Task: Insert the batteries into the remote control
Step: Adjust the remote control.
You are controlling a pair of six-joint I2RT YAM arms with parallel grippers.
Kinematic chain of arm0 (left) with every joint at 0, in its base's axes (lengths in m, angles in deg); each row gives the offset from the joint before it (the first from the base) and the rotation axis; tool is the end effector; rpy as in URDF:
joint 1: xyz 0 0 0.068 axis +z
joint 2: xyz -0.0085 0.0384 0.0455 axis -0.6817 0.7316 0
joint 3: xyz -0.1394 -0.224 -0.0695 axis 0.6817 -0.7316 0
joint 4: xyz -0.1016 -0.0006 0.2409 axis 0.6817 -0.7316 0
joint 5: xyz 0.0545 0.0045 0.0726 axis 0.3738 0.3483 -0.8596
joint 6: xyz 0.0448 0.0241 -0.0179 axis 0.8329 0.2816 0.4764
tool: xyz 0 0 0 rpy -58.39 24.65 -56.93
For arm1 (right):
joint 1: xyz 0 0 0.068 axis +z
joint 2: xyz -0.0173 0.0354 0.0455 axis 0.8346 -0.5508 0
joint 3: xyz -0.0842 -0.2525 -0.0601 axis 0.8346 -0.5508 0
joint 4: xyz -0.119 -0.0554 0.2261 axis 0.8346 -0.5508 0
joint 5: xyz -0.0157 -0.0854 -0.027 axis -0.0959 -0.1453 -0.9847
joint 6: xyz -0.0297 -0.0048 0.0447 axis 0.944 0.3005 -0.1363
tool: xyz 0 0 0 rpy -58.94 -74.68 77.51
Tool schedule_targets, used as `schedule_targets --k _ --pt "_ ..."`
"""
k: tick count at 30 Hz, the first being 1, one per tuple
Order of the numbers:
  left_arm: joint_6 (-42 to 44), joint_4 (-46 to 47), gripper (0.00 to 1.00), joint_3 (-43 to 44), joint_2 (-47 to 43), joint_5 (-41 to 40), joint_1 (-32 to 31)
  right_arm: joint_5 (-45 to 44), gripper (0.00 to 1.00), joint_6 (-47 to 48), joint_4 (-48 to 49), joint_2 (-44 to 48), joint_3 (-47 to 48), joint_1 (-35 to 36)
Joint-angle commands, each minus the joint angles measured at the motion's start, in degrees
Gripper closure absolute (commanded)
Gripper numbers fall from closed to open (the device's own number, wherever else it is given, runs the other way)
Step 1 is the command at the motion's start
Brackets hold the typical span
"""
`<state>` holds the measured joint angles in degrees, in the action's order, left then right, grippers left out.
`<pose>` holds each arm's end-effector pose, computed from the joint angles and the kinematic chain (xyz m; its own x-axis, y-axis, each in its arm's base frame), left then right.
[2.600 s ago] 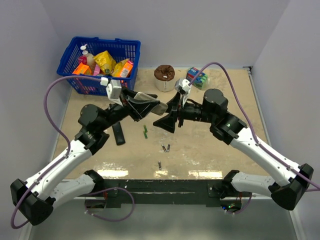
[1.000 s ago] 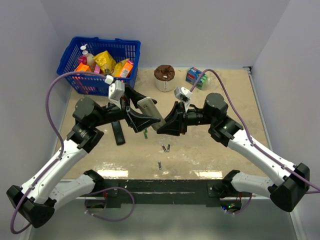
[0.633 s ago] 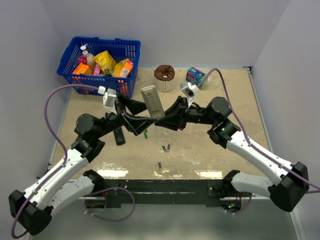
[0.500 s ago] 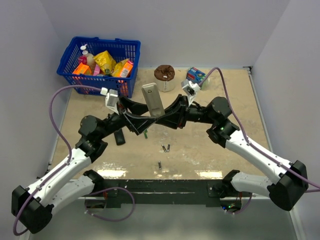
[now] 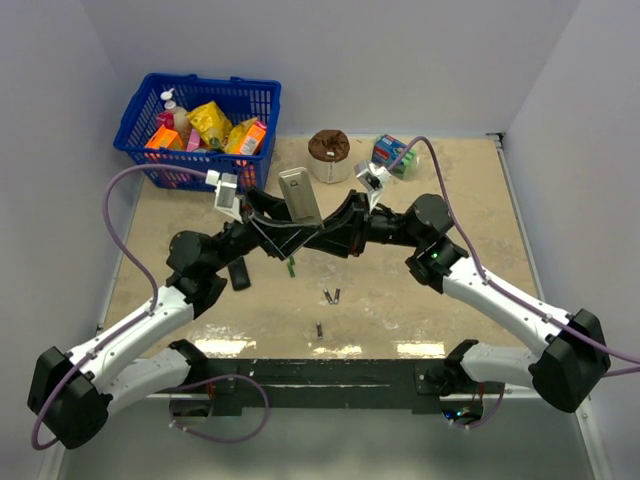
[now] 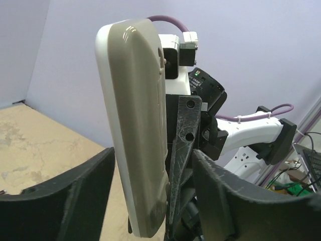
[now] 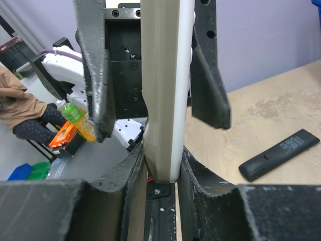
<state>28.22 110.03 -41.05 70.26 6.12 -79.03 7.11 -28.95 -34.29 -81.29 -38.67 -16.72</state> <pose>0.1618 -0.1381 0.3637 -0.3264 -0.5475 -0.7705 0.8759 0.1311 -0.4643 0.1899 0.1916 0.3693 -0.4036 0.1972 -0.8934 -0.9130 -0.0236 0.4073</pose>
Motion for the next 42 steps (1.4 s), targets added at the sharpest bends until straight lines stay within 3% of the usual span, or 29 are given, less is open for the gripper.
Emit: schedule_targets --k 1,10,15,21,27,29,36,39,42 --pt "-0.9 6.0 0.39 1.0 0.8 -0.3 -0.8 -0.9 1.0 -0.5 4.8 0.0 0.7 0.5" --pt "-1.5 9.7 0.48 -0.8 1.2 0.4 -1.0 -1.4 1.0 -2.5 8.5 -1.4 0.5 0.8" --pt "-3.5 14.1 0.46 -3.3 1.1 -0.1 -1.0 -2.7 1.0 -3.6 10.4 -1.6 -0.1 1.0" --pt "-3.8 13.0 0.43 -4.3 0.5 -1.1 -1.0 -3.9 1.0 -4.0 11.5 -1.9 -0.3 0.9" --pt "-3.4 13.2 0.56 -4.0 0.4 -2.9 -1.1 -3.1 1.0 -4.1 11.7 -3.1 0.1 1.0" --pt "-3.7 13.7 0.56 -3.9 0.5 -3.3 -1.1 -2.5 1.0 -4.0 11.7 -3.6 0.2 1.1" --pt "-4.8 15.6 0.4 -3.5 0.2 -4.8 -1.1 -2.2 1.0 -3.7 11.4 -4.2 -0.1 1.5" --pt "-4.8 15.6 0.41 -3.4 0.0 -5.4 -1.1 -2.1 1.0 -3.8 11.6 -4.3 -0.3 1.5" --pt "-4.8 15.4 0.48 -3.8 0.1 -5.5 -1.0 -2.3 1.0 -3.8 12.1 -4.2 -0.3 1.5"
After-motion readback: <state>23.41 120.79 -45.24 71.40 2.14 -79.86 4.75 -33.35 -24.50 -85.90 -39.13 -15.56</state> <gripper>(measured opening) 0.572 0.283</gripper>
